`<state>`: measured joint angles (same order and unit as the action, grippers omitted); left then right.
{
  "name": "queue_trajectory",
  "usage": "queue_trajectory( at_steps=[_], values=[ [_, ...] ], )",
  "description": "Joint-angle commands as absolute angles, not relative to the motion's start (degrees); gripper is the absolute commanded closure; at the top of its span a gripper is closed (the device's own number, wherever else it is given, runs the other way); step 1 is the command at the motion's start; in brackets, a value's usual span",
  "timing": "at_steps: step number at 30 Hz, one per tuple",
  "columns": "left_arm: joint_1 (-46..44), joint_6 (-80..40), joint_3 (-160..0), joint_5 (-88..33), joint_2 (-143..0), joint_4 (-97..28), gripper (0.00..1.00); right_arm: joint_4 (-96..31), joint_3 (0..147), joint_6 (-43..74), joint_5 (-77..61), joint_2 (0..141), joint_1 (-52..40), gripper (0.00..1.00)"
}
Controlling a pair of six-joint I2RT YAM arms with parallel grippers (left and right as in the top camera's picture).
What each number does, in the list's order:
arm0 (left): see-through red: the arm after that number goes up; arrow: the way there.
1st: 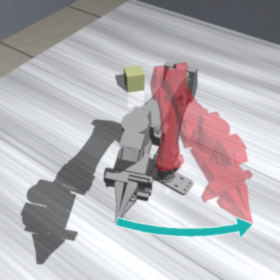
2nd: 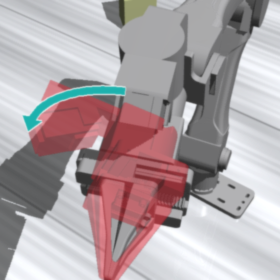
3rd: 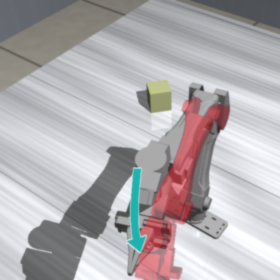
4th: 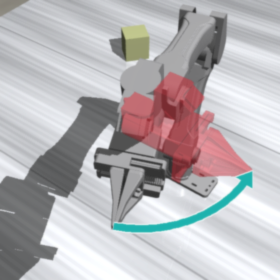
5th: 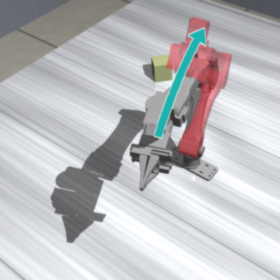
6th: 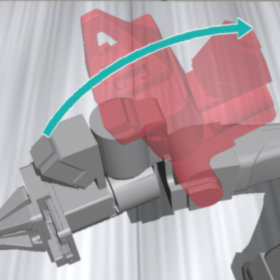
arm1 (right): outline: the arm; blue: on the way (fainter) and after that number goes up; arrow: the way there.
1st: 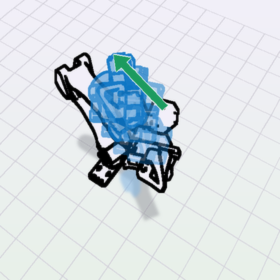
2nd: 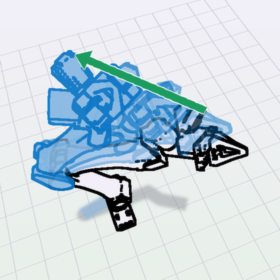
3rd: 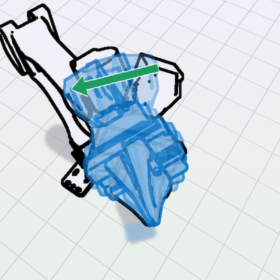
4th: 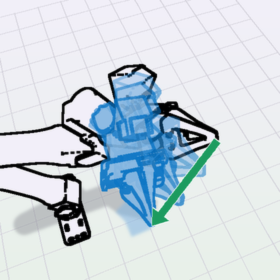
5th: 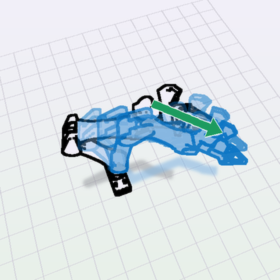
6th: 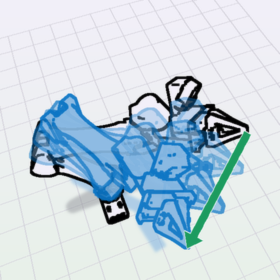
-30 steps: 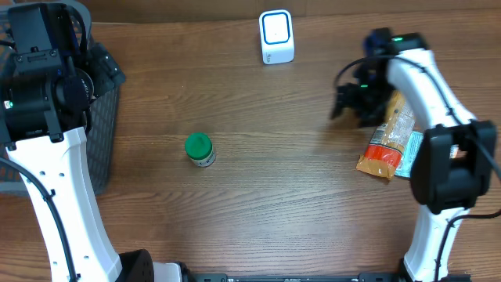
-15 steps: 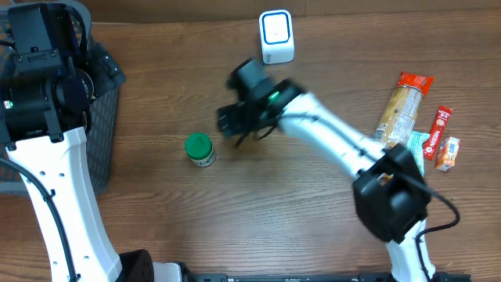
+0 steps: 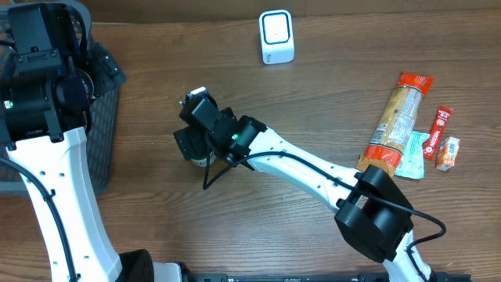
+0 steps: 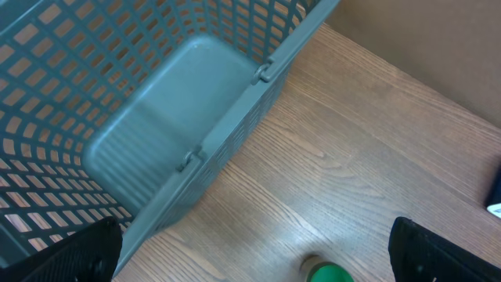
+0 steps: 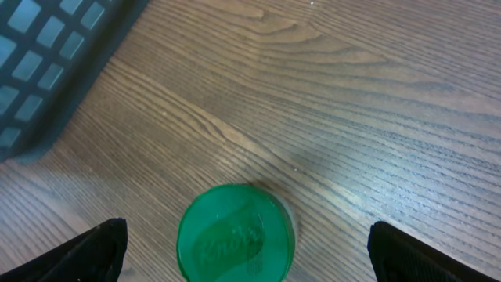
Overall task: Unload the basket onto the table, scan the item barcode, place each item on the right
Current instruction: 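Move the right gripper left over the green-lidded jar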
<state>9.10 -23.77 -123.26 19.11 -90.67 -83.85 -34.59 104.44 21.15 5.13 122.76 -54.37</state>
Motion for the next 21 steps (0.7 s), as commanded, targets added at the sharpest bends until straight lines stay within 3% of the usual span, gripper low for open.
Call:
queue_trajectory(
  at_steps=[1,21],
  values=[
    [9.3,-23.3,-123.9,19.8,-91.1,-83.8,0.00,-33.5,104.2,22.9,5.8,124.3,-54.4,0.00],
    [9.3,-23.3,-123.9,19.8,-91.1,-83.8,0.00,-33.9,104.2,22.7,6.2,129.1,-55.4,0.00]
  ],
)
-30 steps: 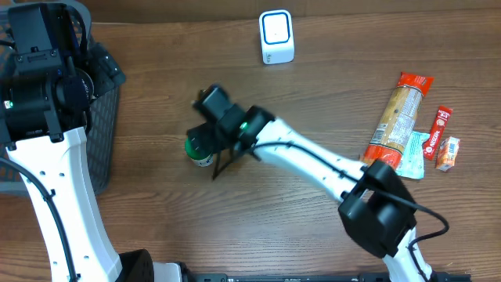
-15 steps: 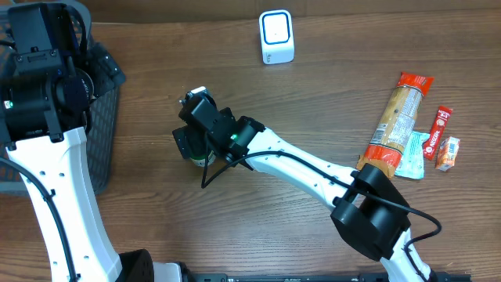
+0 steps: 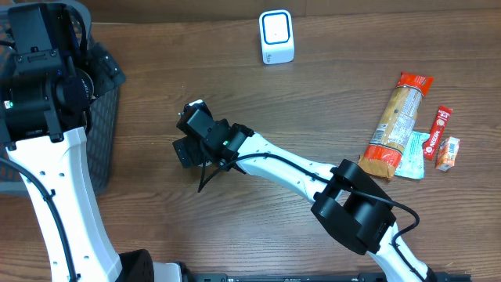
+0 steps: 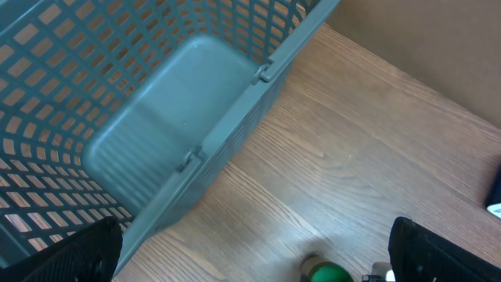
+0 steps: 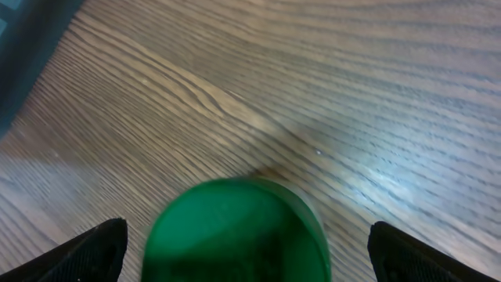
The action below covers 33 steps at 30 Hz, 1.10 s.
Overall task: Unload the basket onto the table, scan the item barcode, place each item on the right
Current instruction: 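Move the right gripper left over the green-lidded jar, then lower the right gripper around the jar and align with it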
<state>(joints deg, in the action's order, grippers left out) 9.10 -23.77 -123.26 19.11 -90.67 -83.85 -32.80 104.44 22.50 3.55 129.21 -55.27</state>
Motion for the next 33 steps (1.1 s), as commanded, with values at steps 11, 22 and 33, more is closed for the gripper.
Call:
queue_trajectory(
  at_steps=[11,22,33],
  values=[
    [9.3,-23.3,-123.9,19.8,-91.1,-83.8,0.00,-42.1,104.2,22.3,11.2,129.1,-51.8,0.00],
    [9.3,-23.3,-123.9,19.8,-91.1,-83.8,0.00,-53.3,104.2,22.2,15.4,129.1,-45.8,0.00],
    [9.3,-23.3,-123.9,19.8,-91.1,-83.8,0.00,-50.7,105.6,22.7,6.3,128.6,-42.4,0.00]
  ],
)
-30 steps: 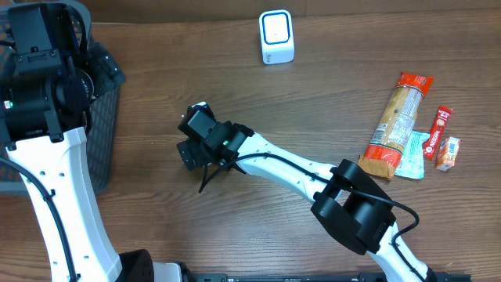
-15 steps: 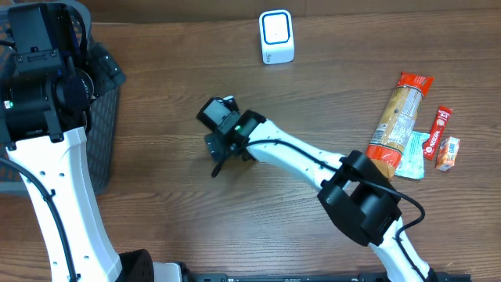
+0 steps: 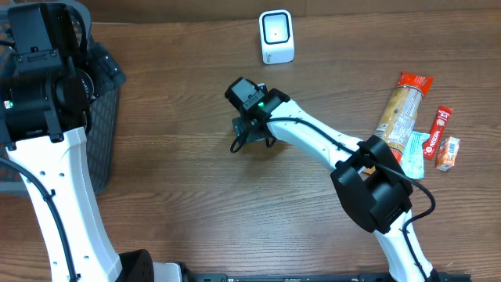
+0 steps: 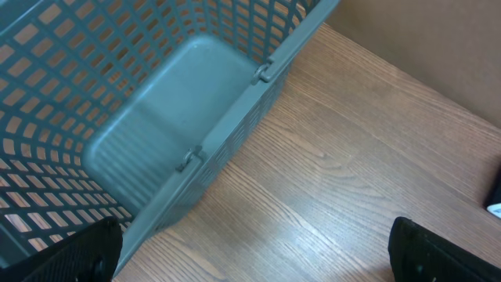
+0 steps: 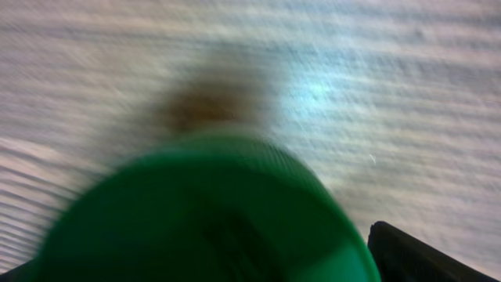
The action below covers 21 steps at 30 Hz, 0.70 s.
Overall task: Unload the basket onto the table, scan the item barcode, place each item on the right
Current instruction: 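Lower the right gripper around the jar and align with it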
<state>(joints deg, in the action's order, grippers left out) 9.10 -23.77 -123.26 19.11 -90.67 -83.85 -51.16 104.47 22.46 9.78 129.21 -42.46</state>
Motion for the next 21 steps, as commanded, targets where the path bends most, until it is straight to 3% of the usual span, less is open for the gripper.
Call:
queue_trajectory(
  at_steps=[1,10,21],
  values=[
    [9.3,-23.3,-123.9,19.8,-91.1,-83.8,0.00,-50.9,105.6,22.0,6.3,128.6,-42.3,0.00],
    [9.3,-23.3,-123.9,19.8,-91.1,-83.8,0.00,-55.4,113.5,16.0,6.5,128.1,-42.3,0.00],
    [9.3,-23.3,-123.9,19.8,-91.1,-83.8,0.00,-56.5,114.7,20.1,7.1,128.3,-41.8,0.00]
  ],
)
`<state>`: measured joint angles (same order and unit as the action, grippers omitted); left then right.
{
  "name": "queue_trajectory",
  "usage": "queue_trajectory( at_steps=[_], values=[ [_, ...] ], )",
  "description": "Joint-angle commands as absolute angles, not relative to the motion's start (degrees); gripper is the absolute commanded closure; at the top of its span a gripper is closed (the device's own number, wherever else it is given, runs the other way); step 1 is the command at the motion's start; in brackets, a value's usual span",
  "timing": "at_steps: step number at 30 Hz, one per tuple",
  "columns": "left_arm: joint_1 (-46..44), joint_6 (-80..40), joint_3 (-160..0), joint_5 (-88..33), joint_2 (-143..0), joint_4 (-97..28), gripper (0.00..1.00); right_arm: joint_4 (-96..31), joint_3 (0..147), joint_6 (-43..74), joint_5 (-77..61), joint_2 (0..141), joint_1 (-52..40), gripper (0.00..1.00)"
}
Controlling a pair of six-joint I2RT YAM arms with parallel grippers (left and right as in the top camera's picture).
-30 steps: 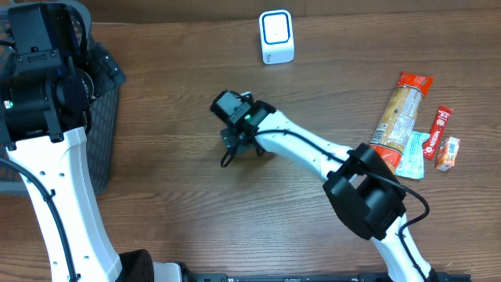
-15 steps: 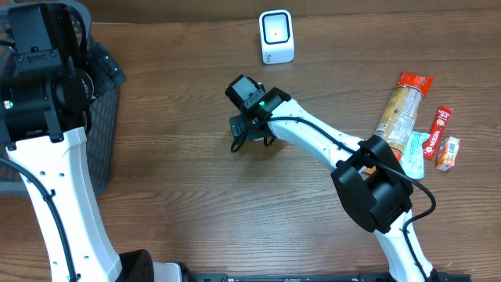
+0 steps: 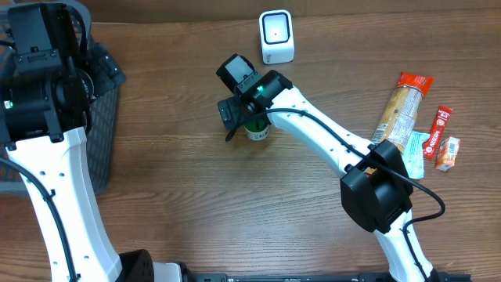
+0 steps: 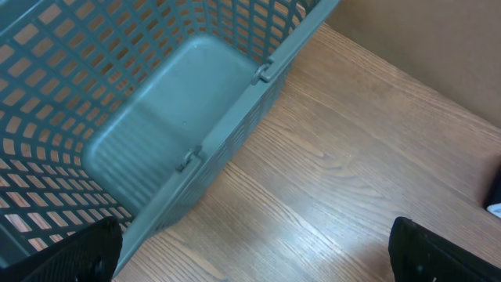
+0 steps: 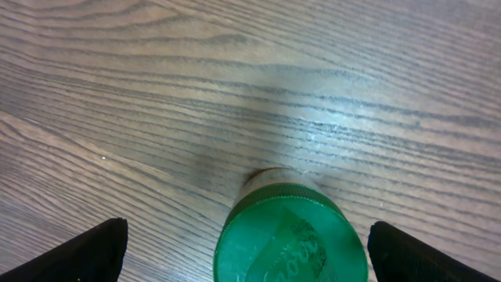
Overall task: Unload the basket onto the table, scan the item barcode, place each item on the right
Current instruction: 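Lower the right gripper around the jar and align with it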
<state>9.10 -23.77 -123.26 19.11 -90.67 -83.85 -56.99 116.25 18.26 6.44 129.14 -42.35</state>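
Note:
The item is a jar with a green screw lid point(image 5: 293, 235), standing upright on the wooden table point(image 5: 352, 70). In the overhead view the jar point(image 3: 257, 130) stands in front of the white barcode scanner point(image 3: 276, 37). My right gripper point(image 5: 246, 252) hovers above the lid, open, its fingers point(image 5: 86, 252) wide of the lid on both sides and not touching it. My left gripper point(image 4: 254, 254) is open over bare table beside the basket, with nothing between its fingers. No barcode shows on the jar.
A grey-blue mesh basket point(image 4: 156, 133) stands at the table's left edge under the left arm. At the right lie a long pasta packet point(image 3: 395, 117) and small sachets point(image 3: 443, 125). The right arm point(image 3: 321, 149) stretches across the table's middle.
The green lid filled the right wrist view in a blur; now it is smaller and sharp, with the jar standing on the table nearer the scanner. The left arm has not moved.
The jar stood at the table's middle left with my right gripper above it. The gripper then came down close over the lid. Later the gripper was further right with the lid right under its camera. Now the jar stands in front of the scanner, free of the fingers.

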Motion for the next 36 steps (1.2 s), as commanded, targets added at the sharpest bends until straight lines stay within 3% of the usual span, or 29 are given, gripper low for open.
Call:
queue_trajectory(
  at_steps=[1,19,24,28,36],
  values=[
    [9.3,-23.3,-123.9,19.8,-91.1,-83.8,0.00,-56.1,114.0,20.2,7.3,128.4,-41.8,0.00],
    [9.3,-23.3,-123.9,19.8,-91.1,-83.8,0.00,-55.2,110.5,20.1,10.0,128.4,-41.8,0.01],
    [9.3,-23.3,-123.9,19.8,-91.1,-83.8,0.00,-55.2,110.5,20.1,10.0,128.4,-41.8,0.09],
    [9.3,-23.3,-123.9,19.8,-91.1,-83.8,0.00,-55.0,110.5,20.1,10.1,128.4,-41.8,0.24],
    [9.3,-23.3,-123.9,19.8,-91.1,-83.8,0.00,-55.4,110.5,20.1,10.7,128.3,-41.8,0.25]
  ],
)
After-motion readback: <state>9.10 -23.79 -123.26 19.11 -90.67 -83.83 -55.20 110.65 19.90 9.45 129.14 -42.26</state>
